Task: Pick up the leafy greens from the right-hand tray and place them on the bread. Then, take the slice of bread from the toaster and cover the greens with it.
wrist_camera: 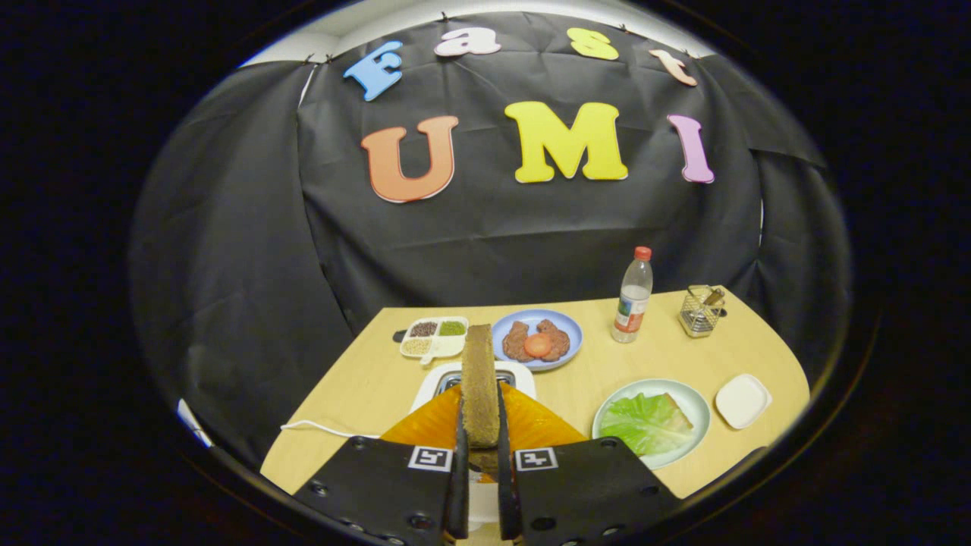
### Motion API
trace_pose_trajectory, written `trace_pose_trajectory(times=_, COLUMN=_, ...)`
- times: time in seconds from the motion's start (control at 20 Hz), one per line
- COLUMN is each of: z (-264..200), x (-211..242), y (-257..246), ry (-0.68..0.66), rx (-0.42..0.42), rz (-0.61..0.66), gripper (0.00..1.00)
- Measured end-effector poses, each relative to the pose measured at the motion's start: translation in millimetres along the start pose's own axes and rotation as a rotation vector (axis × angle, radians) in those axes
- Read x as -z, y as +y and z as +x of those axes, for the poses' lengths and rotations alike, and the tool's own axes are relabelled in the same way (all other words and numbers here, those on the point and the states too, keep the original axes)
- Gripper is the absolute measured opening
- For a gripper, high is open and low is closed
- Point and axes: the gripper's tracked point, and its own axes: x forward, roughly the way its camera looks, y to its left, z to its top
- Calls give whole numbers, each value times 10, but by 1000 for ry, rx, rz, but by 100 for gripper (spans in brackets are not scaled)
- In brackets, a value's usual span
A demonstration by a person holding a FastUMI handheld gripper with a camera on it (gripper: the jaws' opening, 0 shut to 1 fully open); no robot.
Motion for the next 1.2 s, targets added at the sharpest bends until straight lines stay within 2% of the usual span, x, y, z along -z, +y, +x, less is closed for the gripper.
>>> trace_pose_trajectory(times=0.2, z=-280, x=-188, y=-12, ry=13, rx=-88, rz=59, gripper=15)
trace_pose_trajectory(times=0.55, z=-354, x=-189, y=-636, ry=20, rx=-81, rz=139, gripper=16)
trace_pose_trajectory(times=0.85, z=-71, x=-181, y=-1320, ry=20, rx=-40, rz=254, gripper=12)
trace_pose_trajectory(times=1.2, z=544, x=198, y=-1913, ry=18, rx=-23, rz=356, gripper=12)
